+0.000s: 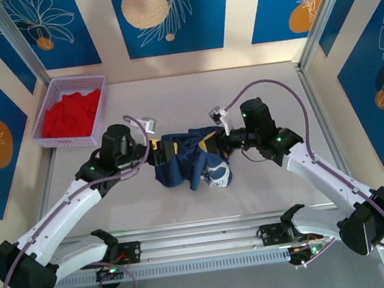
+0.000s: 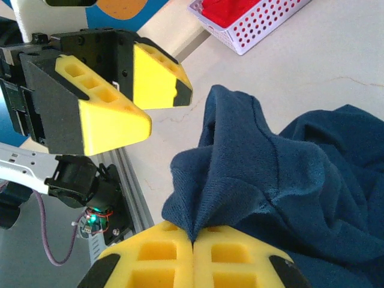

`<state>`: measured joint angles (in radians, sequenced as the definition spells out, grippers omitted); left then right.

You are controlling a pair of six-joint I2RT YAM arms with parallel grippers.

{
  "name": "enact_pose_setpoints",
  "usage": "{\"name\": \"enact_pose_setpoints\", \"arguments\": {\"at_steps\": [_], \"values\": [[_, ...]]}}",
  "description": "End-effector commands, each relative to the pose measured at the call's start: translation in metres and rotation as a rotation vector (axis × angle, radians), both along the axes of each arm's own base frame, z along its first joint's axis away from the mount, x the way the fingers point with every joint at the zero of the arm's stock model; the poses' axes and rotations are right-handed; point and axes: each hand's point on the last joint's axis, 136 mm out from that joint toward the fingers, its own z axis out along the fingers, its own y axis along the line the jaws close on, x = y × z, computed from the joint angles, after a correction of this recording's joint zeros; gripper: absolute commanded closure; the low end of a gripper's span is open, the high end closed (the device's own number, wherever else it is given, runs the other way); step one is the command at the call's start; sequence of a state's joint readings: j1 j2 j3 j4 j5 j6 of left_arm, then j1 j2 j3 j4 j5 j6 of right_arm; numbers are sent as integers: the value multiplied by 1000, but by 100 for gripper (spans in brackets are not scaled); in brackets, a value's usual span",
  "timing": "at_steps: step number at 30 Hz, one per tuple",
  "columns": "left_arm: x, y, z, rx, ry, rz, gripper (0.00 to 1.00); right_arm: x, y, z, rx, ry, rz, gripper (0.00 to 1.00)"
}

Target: Fold the inside-out t-shirt

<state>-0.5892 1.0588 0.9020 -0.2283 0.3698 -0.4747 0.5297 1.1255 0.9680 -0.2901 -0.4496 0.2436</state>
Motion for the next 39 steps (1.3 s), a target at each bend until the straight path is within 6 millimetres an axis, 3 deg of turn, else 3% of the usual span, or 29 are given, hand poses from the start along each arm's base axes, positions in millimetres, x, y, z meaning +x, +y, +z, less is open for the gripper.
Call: {"name": "enact_pose_setpoints", "arguments": {"at_steps": [1,4,7,9,12,18,22,30,34,39], "values": [[-3,-21,11,-114,49,-64,34,-3,2,4,32,-2,18,100],[4,-33,6,-127,80,-79,33,-4,2,5,42,-7,21,100],[12,-42,-4,-126,117,-82,46,-6,0,7,53,-23,18,100],[17,-43,-6,-132,113,-73,71,-7,-4,6,52,-35,7,100],[17,-37,11,-182,49,-87,98,-3,-17,3,50,-23,-33,100],[-12,-22,63,-327,-171,-219,100,7,-33,1,95,65,-106,100],[-29,-21,81,-358,-261,-296,100,11,-32,-5,70,85,-121,90],[-27,-20,82,-306,-276,-294,100,13,-43,-19,-207,-58,-208,68],[-25,-20,80,-287,-270,-288,100,5,-42,-7,-230,-145,-183,64],[-21,-21,75,-277,-253,-276,100,-3,-26,11,-210,-236,-116,61]]}}
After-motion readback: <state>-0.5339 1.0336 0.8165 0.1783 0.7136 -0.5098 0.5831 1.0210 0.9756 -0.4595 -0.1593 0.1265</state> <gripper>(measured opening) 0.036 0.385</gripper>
